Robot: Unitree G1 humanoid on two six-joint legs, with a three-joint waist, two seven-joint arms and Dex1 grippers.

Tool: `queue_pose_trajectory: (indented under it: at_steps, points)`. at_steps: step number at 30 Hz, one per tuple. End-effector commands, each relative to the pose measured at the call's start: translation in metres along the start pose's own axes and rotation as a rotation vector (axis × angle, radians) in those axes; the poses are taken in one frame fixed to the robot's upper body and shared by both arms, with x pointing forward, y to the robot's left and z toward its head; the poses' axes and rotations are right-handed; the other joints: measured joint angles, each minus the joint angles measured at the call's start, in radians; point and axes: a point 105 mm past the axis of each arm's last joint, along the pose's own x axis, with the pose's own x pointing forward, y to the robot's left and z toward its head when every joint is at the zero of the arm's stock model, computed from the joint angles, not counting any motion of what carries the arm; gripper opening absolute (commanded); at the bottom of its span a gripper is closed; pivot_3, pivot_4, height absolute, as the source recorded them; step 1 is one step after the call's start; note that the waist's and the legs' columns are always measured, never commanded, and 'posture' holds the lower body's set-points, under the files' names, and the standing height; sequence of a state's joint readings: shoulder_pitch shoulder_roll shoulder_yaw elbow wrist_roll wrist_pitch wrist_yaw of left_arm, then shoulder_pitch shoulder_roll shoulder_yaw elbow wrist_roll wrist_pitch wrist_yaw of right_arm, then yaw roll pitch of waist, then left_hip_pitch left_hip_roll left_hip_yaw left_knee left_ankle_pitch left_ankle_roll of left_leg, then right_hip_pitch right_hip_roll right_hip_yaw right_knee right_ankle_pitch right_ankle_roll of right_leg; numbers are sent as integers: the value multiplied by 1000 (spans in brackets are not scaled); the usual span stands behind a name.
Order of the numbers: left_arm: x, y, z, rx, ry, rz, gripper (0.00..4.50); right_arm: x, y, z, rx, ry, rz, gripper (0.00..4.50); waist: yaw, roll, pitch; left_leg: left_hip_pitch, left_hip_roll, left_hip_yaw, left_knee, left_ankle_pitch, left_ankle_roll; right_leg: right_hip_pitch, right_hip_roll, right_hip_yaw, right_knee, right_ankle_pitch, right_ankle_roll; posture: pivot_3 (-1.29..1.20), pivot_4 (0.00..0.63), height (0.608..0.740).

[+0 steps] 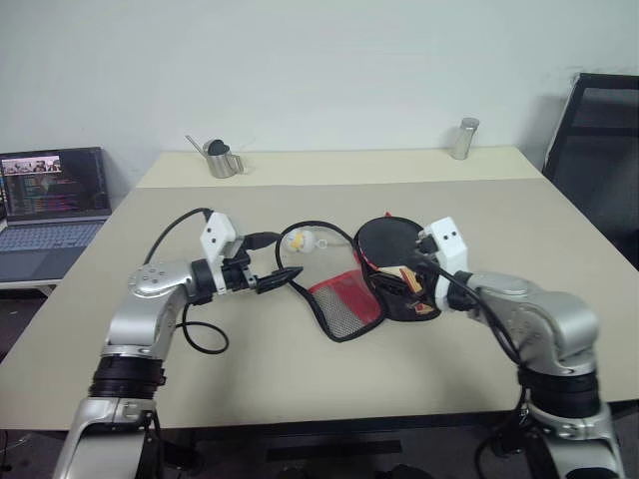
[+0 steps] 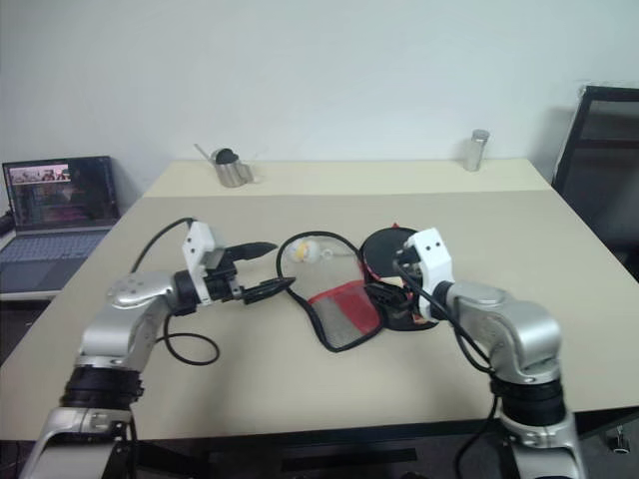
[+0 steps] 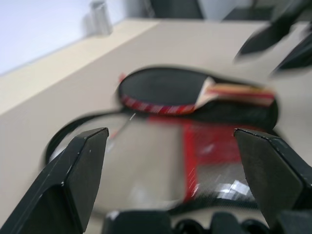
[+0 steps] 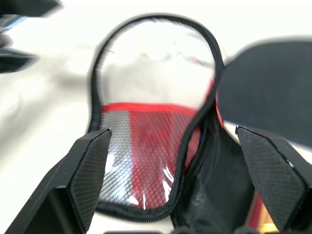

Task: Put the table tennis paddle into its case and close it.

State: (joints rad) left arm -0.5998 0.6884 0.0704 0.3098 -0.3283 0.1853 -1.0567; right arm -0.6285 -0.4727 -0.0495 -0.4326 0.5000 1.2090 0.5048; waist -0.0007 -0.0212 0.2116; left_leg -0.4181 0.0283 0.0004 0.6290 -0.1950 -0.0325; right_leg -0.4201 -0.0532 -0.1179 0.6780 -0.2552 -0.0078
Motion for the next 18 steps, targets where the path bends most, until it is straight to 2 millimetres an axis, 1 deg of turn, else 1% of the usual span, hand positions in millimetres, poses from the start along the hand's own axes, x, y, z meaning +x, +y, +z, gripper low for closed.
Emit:
queue_pose_trajectory:
  at_steps: [1,3,6,9,14,18]
  points:
    - [-10,15,-15,27,95,48,4500,-12,10,14,-126,-67,89,4467,1,0,0,0,0,0,0,0,0,0,0,0,0,0,0,0,150,740]
    - [-11,19,-28,17,149,51,4500,-15,12,16,-155,-80,118,4467,1,0,0,0,0,0,0,0,0,0,0,0,0,0,0,0,150,740]
    - [-2,23,-42,-34,171,52,4500,-17,17,18,-167,-102,175,4467,2,-2,1,-1,0,0,0,0,0,0,0,-1,0,0,0,0,150,740]
    - [10,22,-47,-63,158,43,4500,-15,17,21,-163,-124,176,4467,3,-3,1,-1,0,0,0,0,0,0,0,-1,0,0,0,0,150,740]
    - [39,16,-54,-66,175,4,4500,-16,15,26,-138,-167,163,4467,4,-4,1,-1,-1,1,1,0,0,0,-1,-2,0,1,1,0,150,740]
    - [50,10,-62,-35,234,-40,4500,-21,22,25,-139,-167,208,4467,2,-5,1,-1,-1,1,1,0,0,0,-1,-2,0,1,1,0,150,740]
